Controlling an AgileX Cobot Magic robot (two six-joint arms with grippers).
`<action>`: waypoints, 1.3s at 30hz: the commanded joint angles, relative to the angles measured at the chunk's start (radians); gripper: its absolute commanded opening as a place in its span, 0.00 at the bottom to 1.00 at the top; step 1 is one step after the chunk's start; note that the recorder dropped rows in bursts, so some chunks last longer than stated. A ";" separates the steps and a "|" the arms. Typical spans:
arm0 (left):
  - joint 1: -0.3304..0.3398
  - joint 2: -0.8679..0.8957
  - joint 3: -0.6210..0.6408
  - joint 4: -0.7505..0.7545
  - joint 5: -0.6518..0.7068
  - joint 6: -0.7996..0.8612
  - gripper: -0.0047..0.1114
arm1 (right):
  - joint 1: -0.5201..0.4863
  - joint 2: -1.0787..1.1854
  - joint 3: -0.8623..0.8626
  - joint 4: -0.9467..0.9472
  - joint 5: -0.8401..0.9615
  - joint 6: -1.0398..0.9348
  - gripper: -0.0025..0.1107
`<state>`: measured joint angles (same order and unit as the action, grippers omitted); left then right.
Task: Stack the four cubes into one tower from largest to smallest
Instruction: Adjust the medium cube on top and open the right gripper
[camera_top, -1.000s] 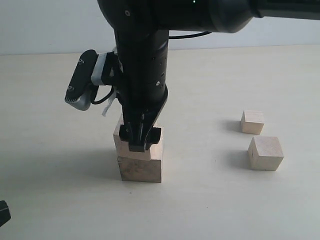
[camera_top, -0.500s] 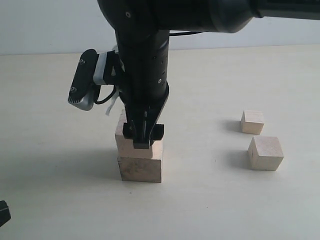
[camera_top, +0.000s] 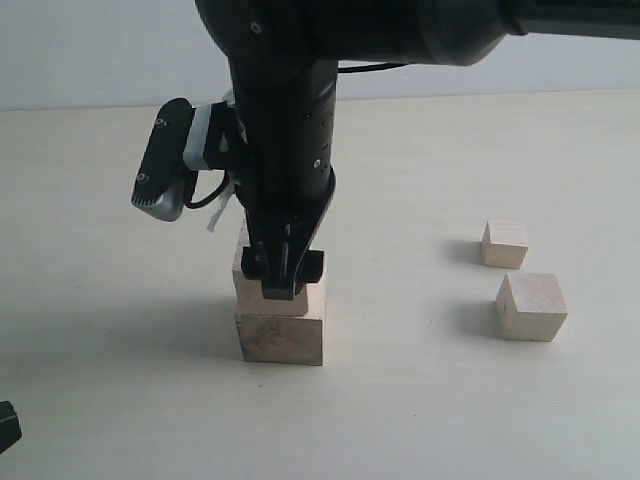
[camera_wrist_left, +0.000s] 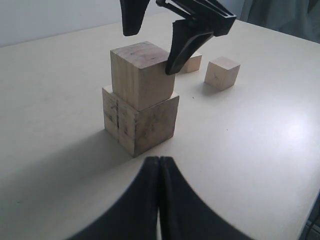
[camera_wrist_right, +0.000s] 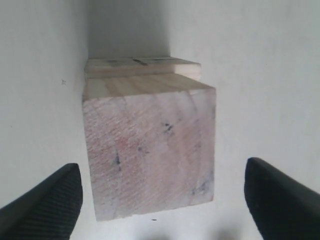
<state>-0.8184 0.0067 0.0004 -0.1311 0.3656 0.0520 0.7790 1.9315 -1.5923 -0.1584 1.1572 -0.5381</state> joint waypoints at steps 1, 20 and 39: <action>0.002 -0.007 0.000 -0.004 -0.009 -0.001 0.04 | 0.001 -0.010 0.000 0.025 0.007 0.009 0.75; 0.002 -0.007 0.000 -0.004 -0.009 0.001 0.04 | 0.001 -0.010 0.000 0.106 0.048 0.053 0.75; 0.002 -0.007 0.000 -0.004 -0.009 0.001 0.04 | 0.001 -0.140 0.000 -0.047 0.016 0.091 0.75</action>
<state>-0.8184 0.0067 0.0004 -0.1311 0.3656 0.0520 0.7790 1.8541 -1.5923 -0.1472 1.1859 -0.4731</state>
